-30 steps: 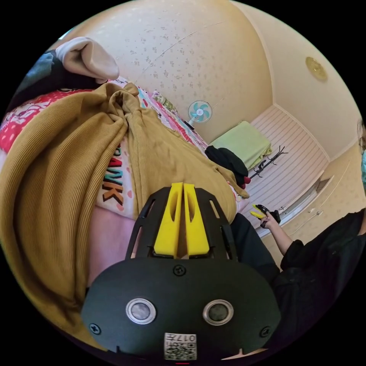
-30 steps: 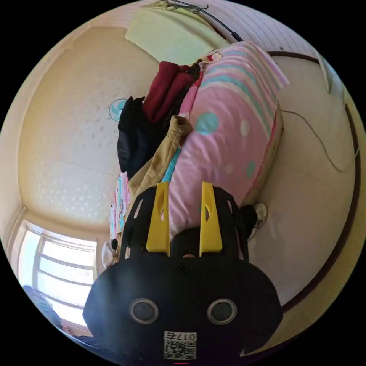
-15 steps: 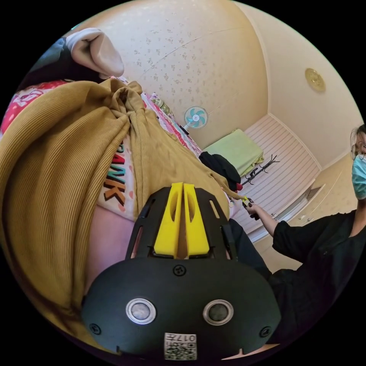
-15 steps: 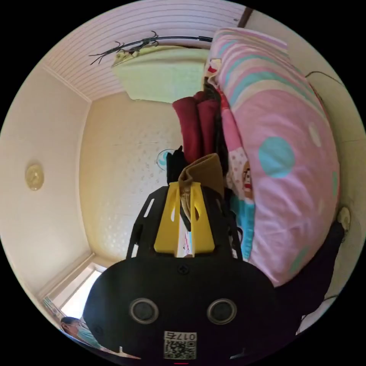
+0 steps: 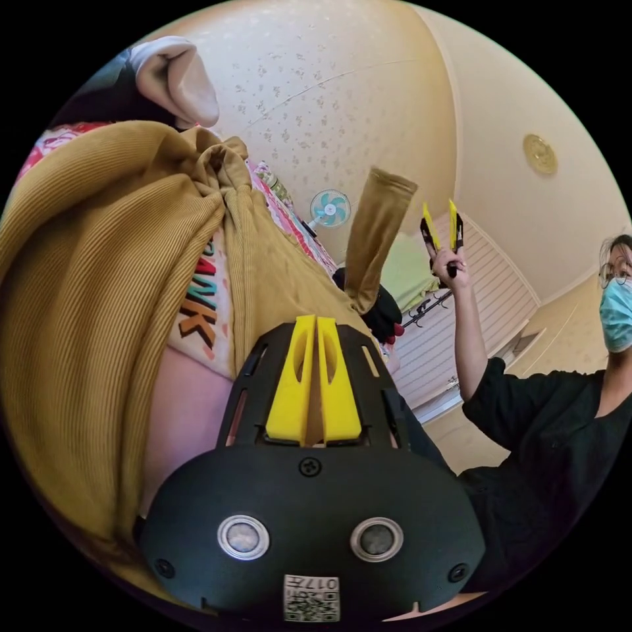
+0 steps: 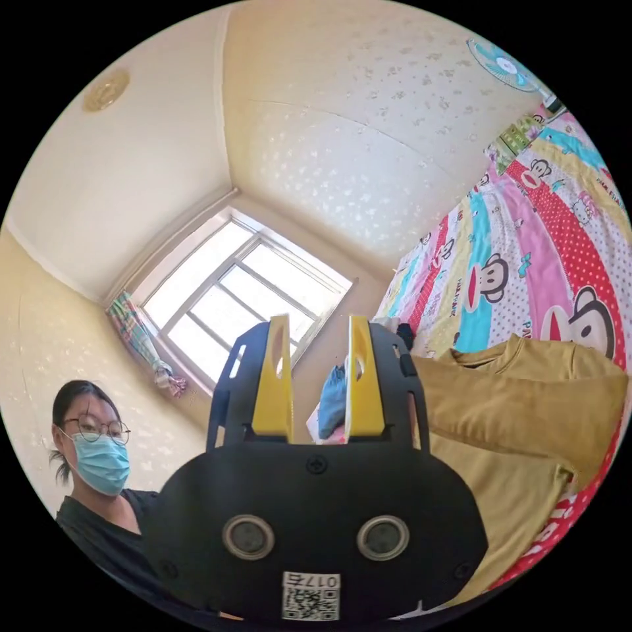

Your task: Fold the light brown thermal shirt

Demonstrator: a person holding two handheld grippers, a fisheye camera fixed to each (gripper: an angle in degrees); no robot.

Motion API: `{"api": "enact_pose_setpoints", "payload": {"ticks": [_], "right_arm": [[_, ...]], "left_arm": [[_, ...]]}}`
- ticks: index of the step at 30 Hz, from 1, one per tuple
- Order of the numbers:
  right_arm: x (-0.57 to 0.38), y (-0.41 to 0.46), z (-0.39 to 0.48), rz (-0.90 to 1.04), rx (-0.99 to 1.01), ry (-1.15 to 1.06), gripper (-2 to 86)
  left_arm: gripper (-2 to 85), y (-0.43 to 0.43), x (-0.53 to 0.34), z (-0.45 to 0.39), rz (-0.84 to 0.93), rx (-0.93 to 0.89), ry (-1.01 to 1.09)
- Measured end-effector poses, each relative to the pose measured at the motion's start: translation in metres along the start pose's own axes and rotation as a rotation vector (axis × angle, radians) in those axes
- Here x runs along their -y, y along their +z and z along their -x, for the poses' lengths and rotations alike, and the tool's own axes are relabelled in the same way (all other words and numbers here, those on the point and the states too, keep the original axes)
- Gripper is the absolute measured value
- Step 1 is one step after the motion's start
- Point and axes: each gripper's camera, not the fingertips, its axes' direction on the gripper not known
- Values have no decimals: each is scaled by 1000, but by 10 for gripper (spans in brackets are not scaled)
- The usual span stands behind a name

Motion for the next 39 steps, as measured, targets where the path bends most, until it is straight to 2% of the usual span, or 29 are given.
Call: {"api": "enact_pose_setpoints", "payload": {"ticks": [2,3,4,5,6,7,8,11,15,17,19,20,22,24,25,28,29,32,34,36,39], "right_arm": [[-38,20,-30,63,-393,-63,123],[-48,27,-41,108,-523,-66,122],[-68,45,-71,249,-808,-35,120],[-92,66,-113,474,-1057,36,116],[-109,79,-132,600,-1102,19,111],[-137,88,-131,586,-1109,-169,101],[-155,90,-120,520,-1157,-261,95],[-173,112,-104,552,-1255,-286,86],[-221,113,-101,365,-1175,-332,69],[-249,102,-120,276,-1120,-315,57],[-248,91,-125,244,-1087,-272,46],[-247,87,-132,248,-1049,-249,40],[-248,81,-140,245,-1000,-233,35],[-248,75,-146,241,-972,-220,32],[-249,71,-150,236,-954,-214,31],[-248,56,-161,221,-890,-185,27],[-247,48,-166,214,-851,-168,25],[-243,21,-185,187,-704,-91,18],[-241,2,-202,163,-591,-16,13],[-238,-15,-220,138,-467,61,10],[-236,-33,-238,131,-348,122,8]], "left_arm": [[-10,2,2,3,-15,-13,-12],[-10,4,4,5,-20,-20,-19],[-10,7,8,7,-17,-25,-22],[-10,9,10,8,-14,-27,-22],[-10,14,15,10,-9,-31,-21],[-10,18,19,12,-6,-32,-20],[-9,20,21,13,-5,-32,-20],[-8,32,31,17,-3,-22,-17],[3,38,40,20,-63,21,-100],[38,26,37,20,-165,45,-219],[91,-4,19,12,-378,148,-366],[97,-11,15,6,-423,199,-378],[121,-31,7,-23,-541,516,-360],[135,-32,13,-40,-581,763,-267],[143,-27,21,-40,-570,892,-238],[148,-20,51,-22,-479,1119,-304],[146,-21,56,-20,-482,1140,-313],[138,-21,77,-5,-441,1092,-287],[136,-6,103,38,-123,878,-375],[134,-6,111,33,-55,895,-343],[101,0,127,35,150,847,-350]]}}
